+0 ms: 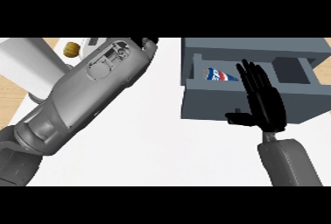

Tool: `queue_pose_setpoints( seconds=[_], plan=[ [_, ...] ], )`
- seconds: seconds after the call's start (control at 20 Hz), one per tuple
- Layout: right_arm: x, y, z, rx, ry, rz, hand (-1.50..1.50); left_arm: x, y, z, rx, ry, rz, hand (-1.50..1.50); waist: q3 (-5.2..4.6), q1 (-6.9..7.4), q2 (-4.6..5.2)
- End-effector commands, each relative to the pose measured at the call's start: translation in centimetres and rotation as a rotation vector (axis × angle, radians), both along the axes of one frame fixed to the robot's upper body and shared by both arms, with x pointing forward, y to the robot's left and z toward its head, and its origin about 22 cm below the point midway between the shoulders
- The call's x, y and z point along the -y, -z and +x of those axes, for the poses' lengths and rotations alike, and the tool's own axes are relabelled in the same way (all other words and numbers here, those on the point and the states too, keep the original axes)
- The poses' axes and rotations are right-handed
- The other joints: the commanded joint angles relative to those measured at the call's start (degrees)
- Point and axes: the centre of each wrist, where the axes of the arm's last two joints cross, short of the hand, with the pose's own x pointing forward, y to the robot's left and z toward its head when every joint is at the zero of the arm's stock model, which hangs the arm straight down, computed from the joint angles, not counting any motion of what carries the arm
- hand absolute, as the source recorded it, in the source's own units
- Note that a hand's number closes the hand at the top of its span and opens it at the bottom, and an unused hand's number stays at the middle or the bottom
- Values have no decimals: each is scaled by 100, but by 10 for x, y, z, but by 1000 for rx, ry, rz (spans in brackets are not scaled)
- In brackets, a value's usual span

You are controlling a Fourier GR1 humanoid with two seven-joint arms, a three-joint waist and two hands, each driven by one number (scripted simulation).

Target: Pick up the can, place it into the drawer and close the drawer

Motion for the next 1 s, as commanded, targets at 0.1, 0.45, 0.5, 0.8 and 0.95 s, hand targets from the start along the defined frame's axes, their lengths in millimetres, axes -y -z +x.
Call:
queue_pose_setpoints(
  seconds=[0.1,0.45,0.5,0.8,0.95],
  plan=[
    [1,30,26,-85,71,-43,-150,-14,3,-10,-13,4,12,-150,109,123,120],
    [-4,26,54,7,108,-58,-150,-44,7,-16,-29,0,19,-150,109,82,144],
    [2,24,63,16,136,-59,-150,-53,-8,-16,-34,15,0,-150,113,230,168],
    [-7,19,87,68,130,-64,-150,-69,8,-27,-48,4,14,-150,113,171,179],
    [-6,17,95,77,174,-63,-150,-89,16,-37,-57,12,21,-150,111,272,184]
  ],
)
